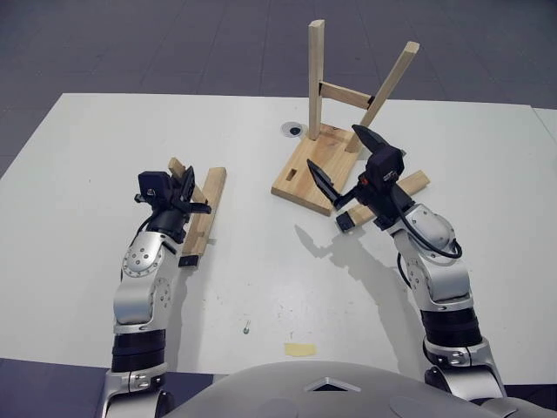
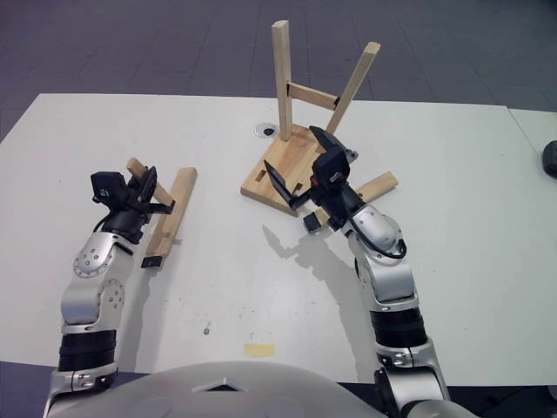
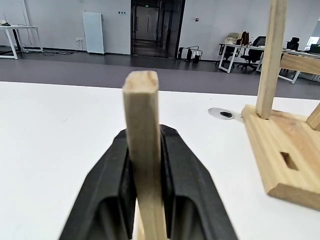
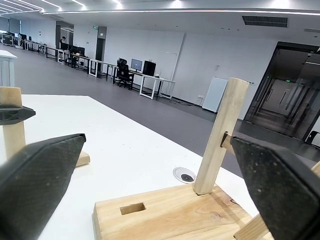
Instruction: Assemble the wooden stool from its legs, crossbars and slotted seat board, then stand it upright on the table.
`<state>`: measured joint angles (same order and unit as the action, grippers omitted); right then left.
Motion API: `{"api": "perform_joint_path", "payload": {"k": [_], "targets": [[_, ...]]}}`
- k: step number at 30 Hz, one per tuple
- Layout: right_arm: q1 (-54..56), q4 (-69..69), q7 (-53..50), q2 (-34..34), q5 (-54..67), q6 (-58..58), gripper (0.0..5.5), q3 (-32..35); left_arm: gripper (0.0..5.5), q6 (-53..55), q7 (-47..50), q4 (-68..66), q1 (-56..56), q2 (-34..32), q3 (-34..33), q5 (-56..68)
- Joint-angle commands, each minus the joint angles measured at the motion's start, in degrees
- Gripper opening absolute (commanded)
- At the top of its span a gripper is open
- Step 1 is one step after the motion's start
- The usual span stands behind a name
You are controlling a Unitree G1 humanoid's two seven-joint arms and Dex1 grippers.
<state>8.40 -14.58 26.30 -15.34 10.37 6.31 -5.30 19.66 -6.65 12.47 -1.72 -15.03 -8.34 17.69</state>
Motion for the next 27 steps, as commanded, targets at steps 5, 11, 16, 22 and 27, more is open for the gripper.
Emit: {"api": "perform_joint_path", "payload": {"k": [5,11,16,22,27], "targets": [[0.3,0.3,-0.2,0.6,-0.7,-0.6,5.4,-0.9,2.23,12.9,2.3,11.1,13.6,-4.6,-5.1,3.3],[0.1,0.5,-0.4,1.0,-0.8,-0.9,5.4,-1.2,3.27,17.1,2.5,12.4,20.0,-6.1,-6.2,3.9],[-0.2,0.4,-0.8,1.3,-1.0,-1.1,5.4,-1.3,4.06,16.4,0.9,8.0,24.4,-6.4,-6.7,4.6],[0.2,0.7,-1.1,1.5,-1.1,-1.1,5.4,-1.7,5.08,14.3,-2.0,1.6,22.7,-5.7,-3.8,2.6],[0.0,0.8,-1.2,1.4,-1.1,-1.3,5.4,-1.8,5.39,12.5,-3.4,-2.0,20.3,-4.4,-3.1,2.0]]}}
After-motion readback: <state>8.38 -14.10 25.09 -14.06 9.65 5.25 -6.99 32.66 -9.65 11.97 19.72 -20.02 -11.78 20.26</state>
